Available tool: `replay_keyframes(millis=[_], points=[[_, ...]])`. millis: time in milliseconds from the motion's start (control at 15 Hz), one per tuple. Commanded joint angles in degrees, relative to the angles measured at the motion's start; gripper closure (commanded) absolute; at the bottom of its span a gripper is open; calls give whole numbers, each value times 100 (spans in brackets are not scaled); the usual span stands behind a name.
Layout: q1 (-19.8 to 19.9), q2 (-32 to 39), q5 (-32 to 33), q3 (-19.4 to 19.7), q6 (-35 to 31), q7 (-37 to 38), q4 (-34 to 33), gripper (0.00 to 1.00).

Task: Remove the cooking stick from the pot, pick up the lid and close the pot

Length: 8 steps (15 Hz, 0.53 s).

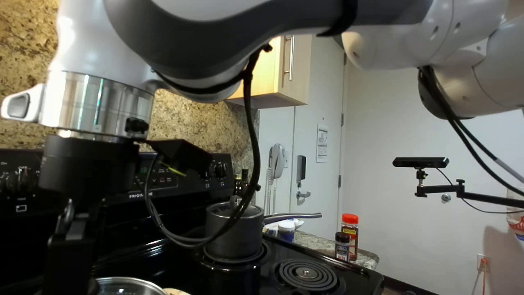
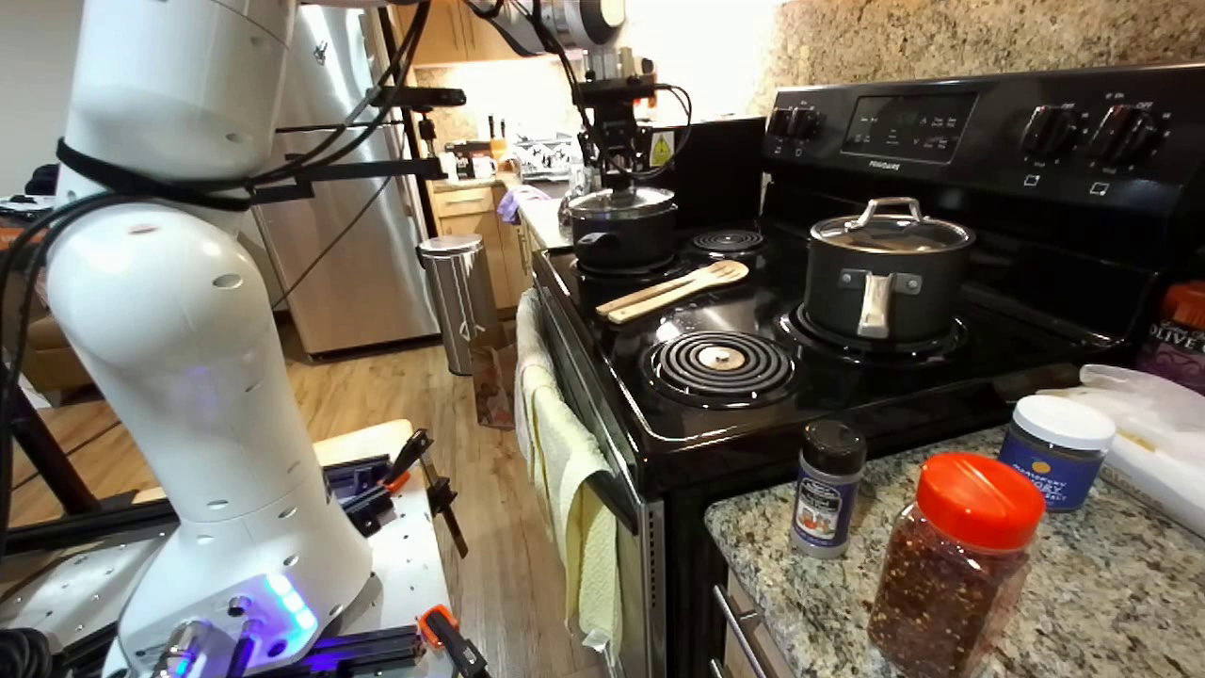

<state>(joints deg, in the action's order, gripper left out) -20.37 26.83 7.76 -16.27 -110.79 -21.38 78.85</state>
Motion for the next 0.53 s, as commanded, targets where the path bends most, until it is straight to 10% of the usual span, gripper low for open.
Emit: replay_keyframes(millis=[0,467], points=[[138,-34,-156,-63,-166,-312,39,65],[185,13,-197,-60,-231,-498,62,65]])
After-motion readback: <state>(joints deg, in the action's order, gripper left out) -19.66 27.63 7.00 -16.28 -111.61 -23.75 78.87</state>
